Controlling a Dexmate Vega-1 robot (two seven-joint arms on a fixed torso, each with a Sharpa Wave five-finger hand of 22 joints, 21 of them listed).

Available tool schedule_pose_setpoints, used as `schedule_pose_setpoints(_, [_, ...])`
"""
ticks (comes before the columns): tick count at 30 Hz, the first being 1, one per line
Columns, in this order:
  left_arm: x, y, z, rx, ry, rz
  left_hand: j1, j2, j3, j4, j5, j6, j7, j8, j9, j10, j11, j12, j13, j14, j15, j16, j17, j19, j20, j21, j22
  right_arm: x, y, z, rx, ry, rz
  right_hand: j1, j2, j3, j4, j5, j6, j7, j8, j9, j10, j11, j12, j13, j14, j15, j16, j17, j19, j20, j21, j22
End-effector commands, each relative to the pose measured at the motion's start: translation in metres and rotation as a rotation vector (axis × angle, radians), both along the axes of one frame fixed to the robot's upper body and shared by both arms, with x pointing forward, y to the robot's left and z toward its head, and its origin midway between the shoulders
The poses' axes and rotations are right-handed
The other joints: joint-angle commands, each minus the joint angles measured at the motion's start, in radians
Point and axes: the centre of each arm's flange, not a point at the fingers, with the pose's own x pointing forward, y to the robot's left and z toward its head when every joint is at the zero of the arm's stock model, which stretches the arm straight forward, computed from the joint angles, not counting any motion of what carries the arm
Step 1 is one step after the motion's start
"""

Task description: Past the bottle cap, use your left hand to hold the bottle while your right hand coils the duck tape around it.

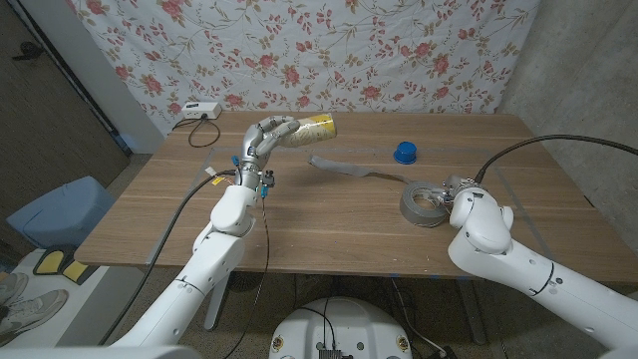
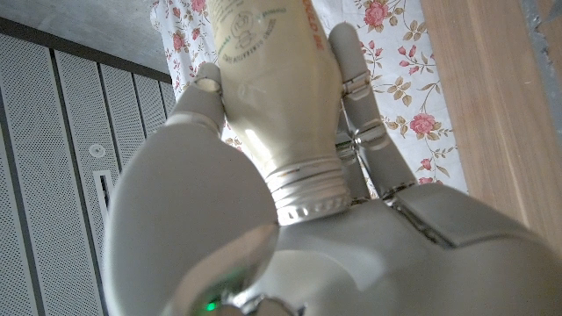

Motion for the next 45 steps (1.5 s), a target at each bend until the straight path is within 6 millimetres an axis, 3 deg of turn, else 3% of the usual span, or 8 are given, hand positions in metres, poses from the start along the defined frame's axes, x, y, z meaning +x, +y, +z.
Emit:
schedule_pose_setpoints(1, [-0.004, 0.000, -0.001, 0.003, 0.000, 0.007, 0.197, 0.195, 0.025, 0.026, 0.006, 0.004, -0.006, 0.007, 0.004, 0.044, -0.046, 0.076, 0.193, 0.360, -0.336, -0.006, 0.006, -0.002, -0.079, 0.011, 0.001, 0.011, 0.002, -0.001, -0.043, 0.066, -0.021, 0.022, 0.000, 0.007, 0.009, 0.007, 0.030, 0.001, 0.013, 0.004, 0.025, -0.002, 0.014, 0.005, 0.029, -0.008, 0.012, 0.006, 0.023, -0.004, 0.010, 0.003])
schedule_pose_setpoints(6, [-0.004, -0.001, -0.001, 0.001, -0.002, 0.012, 0.194, 0.195, 0.025, 0.027, 0.006, 0.004, -0.007, 0.007, 0.005, 0.043, -0.047, 0.074, 0.195, 0.360, -0.336, -0.008, 0.009, -0.004, -0.078, 0.013, 0.001, 0.015, 0.003, -0.001, -0.057, 0.080, -0.024, 0.039, 0.002, 0.007, 0.013, 0.007, 0.038, 0.000, 0.013, 0.004, 0.046, -0.008, 0.020, 0.006, 0.047, -0.011, 0.021, 0.008, 0.042, -0.009, 0.015, 0.004])
schedule_pose_setpoints(16, [-0.005, -0.003, -0.001, 0.014, -0.003, 0.015, 0.191, 0.195, 0.026, 0.027, 0.005, 0.004, -0.011, 0.006, 0.006, 0.047, -0.048, 0.071, 0.196, 0.362, -0.336, -0.012, 0.014, -0.007, -0.079, 0.018, 0.000, 0.020, 0.005, -0.002, -0.078, 0.078, -0.033, 0.109, 0.021, 0.002, 0.021, 0.010, 0.135, -0.009, 0.037, 0.004, 0.154, -0.005, 0.051, 0.015, 0.177, -0.053, 0.095, 0.043, 0.132, -0.044, 0.042, 0.009])
schedule_pose_setpoints(23, [-0.007, -0.004, -0.002, 0.012, -0.003, 0.016, 0.187, 0.195, 0.028, 0.028, 0.004, 0.003, -0.015, 0.006, 0.008, 0.046, -0.051, 0.067, 0.198, 0.361, -0.336, -0.016, 0.018, -0.009, -0.078, 0.022, 0.000, 0.022, 0.007, -0.002, -0.101, 0.060, -0.046, 0.217, 0.051, -0.010, 0.015, 0.013, 0.322, -0.045, 0.082, 0.008, 0.349, -0.009, 0.129, 0.041, 0.365, -0.118, 0.240, 0.134, 0.203, -0.070, 0.068, 0.013])
schedule_pose_setpoints(30, [-0.010, -0.004, -0.002, 0.012, -0.006, 0.019, 0.185, 0.195, 0.029, 0.028, 0.004, 0.002, -0.015, 0.005, 0.008, 0.048, -0.050, 0.064, 0.199, 0.363, -0.335, -0.019, 0.023, -0.011, -0.078, 0.027, -0.001, 0.026, 0.008, -0.004, -0.112, 0.072, -0.051, 0.406, 0.070, -0.050, 0.011, 0.006, 0.626, -0.061, 0.184, 0.029, 0.660, -0.025, 0.309, 0.123, 0.589, -0.172, 0.517, 0.381, 0.271, -0.115, 0.105, 0.022])
schedule_pose_setpoints(34, [-0.011, -0.004, -0.003, 0.013, -0.007, 0.018, 0.183, 0.195, 0.030, 0.028, 0.004, 0.002, -0.015, 0.004, 0.007, 0.051, -0.052, 0.064, 0.201, 0.364, -0.336, -0.021, 0.025, -0.012, -0.078, 0.029, -0.001, 0.030, 0.006, -0.008, -0.111, 0.079, -0.063, 0.515, 0.097, -0.045, 0.007, -0.002, 0.710, -0.067, 0.243, 0.061, 0.739, -0.047, 0.379, 0.172, 0.658, -0.187, 0.617, 0.497, 0.312, -0.145, 0.136, 0.030])
schedule_pose_setpoints(37, [-0.011, -0.004, -0.003, 0.014, -0.005, 0.022, 0.183, 0.195, 0.031, 0.028, 0.003, 0.003, -0.016, 0.004, 0.007, 0.051, -0.053, 0.062, 0.201, 0.365, -0.335, -0.022, 0.027, -0.012, -0.078, 0.030, -0.001, 0.029, 0.005, -0.010, -0.130, 0.031, -0.079, 0.580, 0.103, -0.051, 0.011, -0.011, 0.711, -0.064, 0.253, 0.074, 0.770, -0.069, 0.430, 0.219, 0.692, -0.190, 0.682, 0.585, 0.322, -0.159, 0.157, 0.039])
schedule_pose_setpoints(45, [-0.013, -0.003, -0.002, 0.016, -0.010, 0.028, 0.181, 0.194, 0.033, 0.027, 0.003, 0.004, -0.015, 0.004, 0.009, 0.051, -0.052, 0.058, 0.203, 0.367, -0.336, -0.026, 0.032, -0.014, -0.078, 0.035, -0.002, 0.008, 0.002, -0.012, -0.178, -0.332, -0.133, 0.595, 0.118, -0.071, 0.038, -0.008, 0.691, -0.083, 0.263, 0.115, 0.756, -0.100, 0.488, 0.292, 0.666, -0.194, 0.687, 0.660, 0.298, -0.197, 0.179, 0.064])
